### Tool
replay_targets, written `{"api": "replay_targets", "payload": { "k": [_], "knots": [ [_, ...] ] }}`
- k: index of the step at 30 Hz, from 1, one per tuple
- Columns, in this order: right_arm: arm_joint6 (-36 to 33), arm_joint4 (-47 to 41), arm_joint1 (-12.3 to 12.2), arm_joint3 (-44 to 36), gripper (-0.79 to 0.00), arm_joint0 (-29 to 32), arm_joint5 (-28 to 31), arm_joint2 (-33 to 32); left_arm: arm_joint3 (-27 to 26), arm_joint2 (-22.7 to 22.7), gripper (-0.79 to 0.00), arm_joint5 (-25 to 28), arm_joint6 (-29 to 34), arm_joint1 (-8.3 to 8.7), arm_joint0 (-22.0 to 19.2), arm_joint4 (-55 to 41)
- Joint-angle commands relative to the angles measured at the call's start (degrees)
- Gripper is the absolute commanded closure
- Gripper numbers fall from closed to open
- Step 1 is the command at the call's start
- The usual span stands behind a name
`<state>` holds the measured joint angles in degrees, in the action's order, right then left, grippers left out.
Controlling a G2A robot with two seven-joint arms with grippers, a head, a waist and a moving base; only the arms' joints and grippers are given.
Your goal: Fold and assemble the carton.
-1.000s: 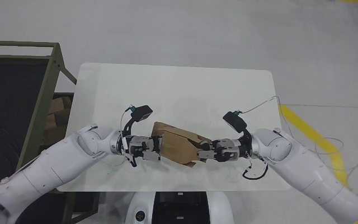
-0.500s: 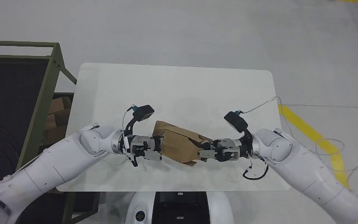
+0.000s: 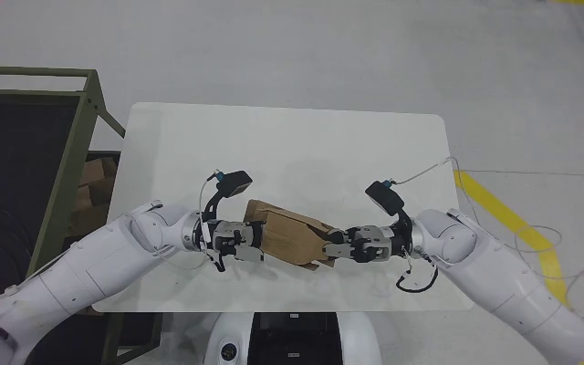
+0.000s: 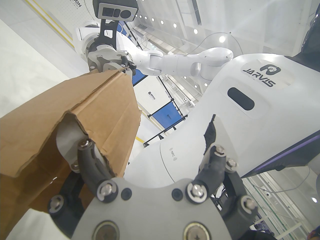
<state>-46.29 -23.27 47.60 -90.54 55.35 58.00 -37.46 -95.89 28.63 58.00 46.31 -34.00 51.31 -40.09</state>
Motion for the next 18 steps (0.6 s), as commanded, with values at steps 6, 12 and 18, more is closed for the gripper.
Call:
{"api": "replay_targets", "payload": {
  "k": [6, 12, 18],
  "knots": [
    [0.0, 0.0, 0.0, 0.0, 0.0, 0.0, 0.0, 0.0, 0.01, 0.0, -0.742, 0.0, 0.0, 0.0, 0.0, 0.01],
    [0.0, 0.0, 0.0, 0.0, 0.0, 0.0, 0.0, 0.0, 0.01, 0.0, -0.785, 0.0, 0.0, 0.0, 0.0, 0.01],
    [0.0, -0.21, -0.02, 0.78, 0.0, 0.06, 0.0, 0.04, 0.01, 0.0, -0.785, 0.0, 0.0, 0.0, 0.0, 0.01]
  ]
}}
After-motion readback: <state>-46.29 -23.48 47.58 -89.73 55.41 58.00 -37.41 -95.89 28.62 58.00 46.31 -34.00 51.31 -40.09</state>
